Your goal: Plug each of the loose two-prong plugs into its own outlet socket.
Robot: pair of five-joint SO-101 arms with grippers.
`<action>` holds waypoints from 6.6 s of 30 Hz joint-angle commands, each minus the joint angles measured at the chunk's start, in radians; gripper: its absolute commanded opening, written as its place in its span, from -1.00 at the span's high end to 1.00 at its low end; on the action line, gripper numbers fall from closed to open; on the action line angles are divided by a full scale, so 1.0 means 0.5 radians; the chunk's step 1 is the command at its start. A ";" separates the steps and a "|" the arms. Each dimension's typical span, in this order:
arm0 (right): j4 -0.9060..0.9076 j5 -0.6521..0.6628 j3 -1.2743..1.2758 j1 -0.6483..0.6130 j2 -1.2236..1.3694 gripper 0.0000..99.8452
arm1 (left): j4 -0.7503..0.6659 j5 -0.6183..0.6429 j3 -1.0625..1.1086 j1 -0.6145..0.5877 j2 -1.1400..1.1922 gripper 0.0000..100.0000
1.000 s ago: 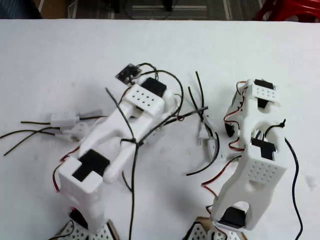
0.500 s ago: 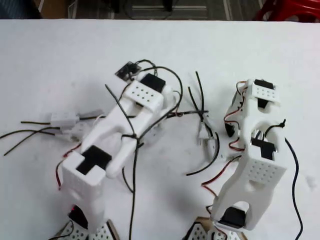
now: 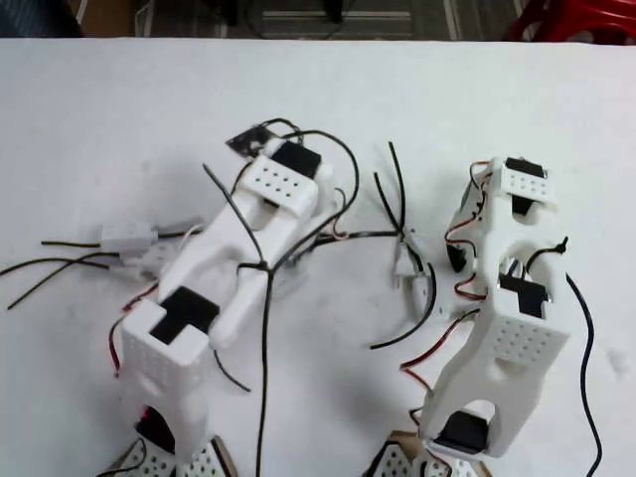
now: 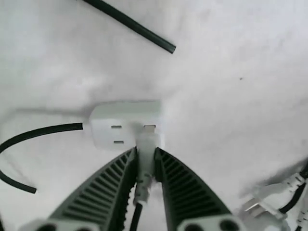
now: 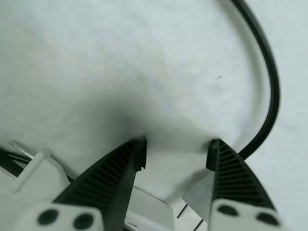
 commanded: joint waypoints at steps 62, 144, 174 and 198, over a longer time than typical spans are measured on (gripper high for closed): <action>-0.008 0.003 -0.068 -0.014 0.011 0.58 | 0.433 -3.824 -0.058 -0.407 0.152 0.33; -0.038 0.006 -0.166 -0.017 0.137 0.58 | 0.028 -2.928 -2.946 -1.303 1.318 0.23; -0.038 0.006 -0.166 -0.017 0.140 0.58 | 0.273 -4.664 -2.022 -1.309 1.260 0.45; -0.048 0.009 -0.166 -0.017 0.140 0.58 | 0.485 -4.502 -1.642 -1.057 0.904 0.88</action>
